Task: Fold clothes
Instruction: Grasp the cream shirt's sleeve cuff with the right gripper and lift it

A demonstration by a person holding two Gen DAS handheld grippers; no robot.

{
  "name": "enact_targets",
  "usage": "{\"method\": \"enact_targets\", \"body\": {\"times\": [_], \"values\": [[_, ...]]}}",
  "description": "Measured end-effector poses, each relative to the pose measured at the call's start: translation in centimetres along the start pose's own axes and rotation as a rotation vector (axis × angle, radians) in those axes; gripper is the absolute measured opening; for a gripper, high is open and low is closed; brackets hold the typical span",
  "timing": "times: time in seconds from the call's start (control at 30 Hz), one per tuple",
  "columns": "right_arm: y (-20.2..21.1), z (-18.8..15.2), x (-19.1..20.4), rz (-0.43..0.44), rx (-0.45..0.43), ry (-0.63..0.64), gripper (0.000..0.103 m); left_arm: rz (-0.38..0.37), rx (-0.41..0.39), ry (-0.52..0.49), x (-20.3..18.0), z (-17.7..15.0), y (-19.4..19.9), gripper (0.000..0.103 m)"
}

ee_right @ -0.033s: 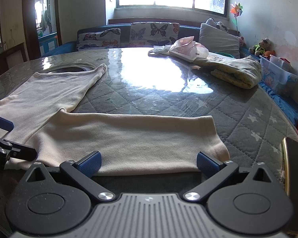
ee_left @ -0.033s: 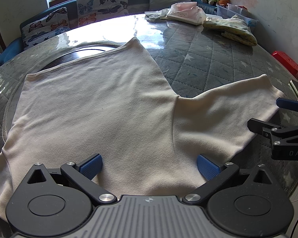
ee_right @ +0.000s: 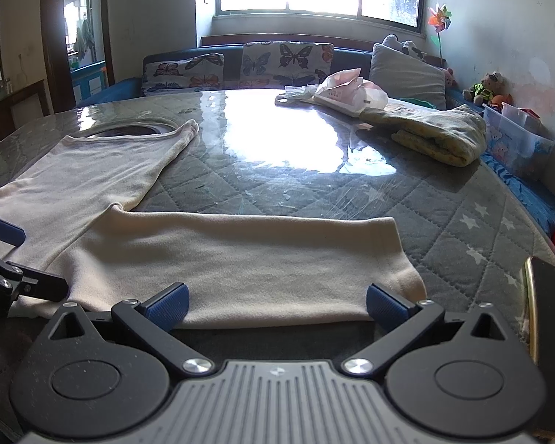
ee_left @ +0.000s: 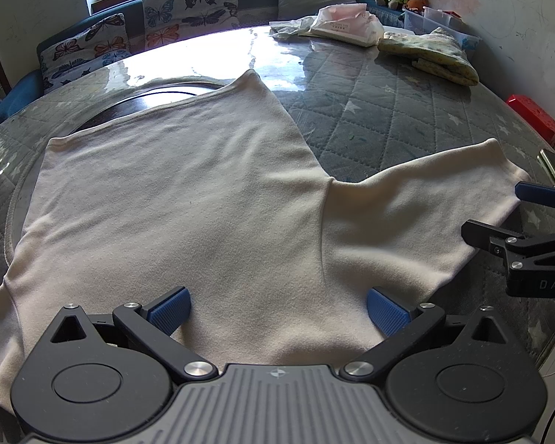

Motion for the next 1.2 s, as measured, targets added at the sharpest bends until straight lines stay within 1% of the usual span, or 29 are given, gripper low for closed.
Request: {"method": "enact_targets", "body": {"times": [0.13, 0.2, 0.23, 0.33, 0.37, 0.5, 0.53, 0.57, 0.6, 0.67, 0.7, 0.77, 0.8, 0.83, 0.87, 0.93, 0.97, 1.03, 1.07, 1.2], "values": [[0.1, 0.3, -1.0, -0.001, -0.005, -0.026, 0.097, -0.009, -0.002, -0.001, 0.3, -0.2, 0.0, 0.103], [0.7, 0.6, -1.2, -0.030, -0.018, -0.030, 0.096, -0.014, -0.003, -0.003, 0.2, -0.2, 0.0, 0.103], [1.1, 0.6, -1.9, -0.037, -0.028, -0.053, 0.093, -0.017, -0.003, -0.006, 0.1, 0.0, 0.0, 0.103], [1.3, 0.5, -3.2, -0.061, -0.020, -0.089, 0.088, -0.034, -0.009, -0.007, 0.2, 0.0, 0.5, 0.103], [1.1, 0.8, -4.3, -0.074, -0.007, -0.107, 0.087, -0.037, -0.018, -0.010, 0.4, 0.0, 0.7, 0.102], [1.2, 1.0, -5.7, -0.100, 0.000, -0.146, 0.078, -0.049, -0.042, -0.036, 0.2, 0.4, 1.2, 0.100], [1.3, 1.1, -6.1, -0.106, -0.001, -0.159, 0.077, -0.053, -0.045, -0.038, 0.2, 0.4, 1.3, 0.097], [1.4, 1.1, -6.3, -0.108, -0.002, -0.167, 0.074, -0.057, -0.045, -0.040, 0.2, 0.5, 1.3, 0.093], [1.4, 1.1, -6.4, -0.109, -0.001, -0.172, 0.068, -0.061, -0.046, -0.042, 0.2, 0.5, 1.3, 0.092], [1.2, 1.2, -6.8, -0.106, 0.011, -0.186, 0.062, -0.070, -0.047, -0.044, 0.2, 0.7, 1.3, 0.084], [1.0, 1.2, -6.9, -0.105, 0.018, -0.189, 0.056, -0.075, -0.047, -0.043, 0.3, 0.7, 1.3, 0.082], [0.8, 1.2, -7.1, -0.106, 0.025, -0.196, 0.052, -0.079, -0.052, -0.043, 0.4, 0.8, 1.3, 0.077], [0.8, 1.2, -7.1, -0.106, 0.023, -0.198, 0.042, -0.081, -0.055, -0.044, 0.5, 0.8, 1.4, 0.077], [0.8, 1.3, -7.1, -0.104, 0.023, -0.200, 0.034, -0.083, -0.057, -0.044, 0.6, 0.8, 1.4, 0.075], [0.8, 1.3, -7.1, -0.104, 0.024, -0.204, 0.033, -0.085, -0.060, -0.044, 0.7, 0.8, 1.5, 0.074], [0.9, 1.4, -7.1, -0.110, 0.023, -0.204, 0.016, -0.088, -0.062, -0.044, 0.9, 0.8, 1.5, 0.070], [1.1, 1.5, -7.0, -0.108, 0.013, -0.206, 0.016, -0.088, -0.062, -0.043, 1.0, 0.7, 1.5, 0.069], [1.4, 1.6, -7.0, -0.108, -0.001, -0.205, 0.011, -0.087, -0.060, -0.044, 1.2, 0.6, 1.4, 0.068], [1.8, 1.9, -7.0, -0.112, -0.023, -0.203, 0.011, -0.087, -0.059, -0.047, 1.2, 0.5, 1.4, 0.067], [2.9, 3.0, -6.7, -0.118, -0.068, -0.188, 0.010, -0.097, -0.062, -0.053, 1.0, 0.2, 1.3, 0.066]]}}
Point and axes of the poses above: each gripper's, at about its wrist camera, not at the fingertips, and y roughly against the way its jaws point, x to its left, z to its top, the point moved 2 cm from there along -y, roughly the way its jaws point, and after that the axes turned 4 degrees about z, right-handed, at the moved point
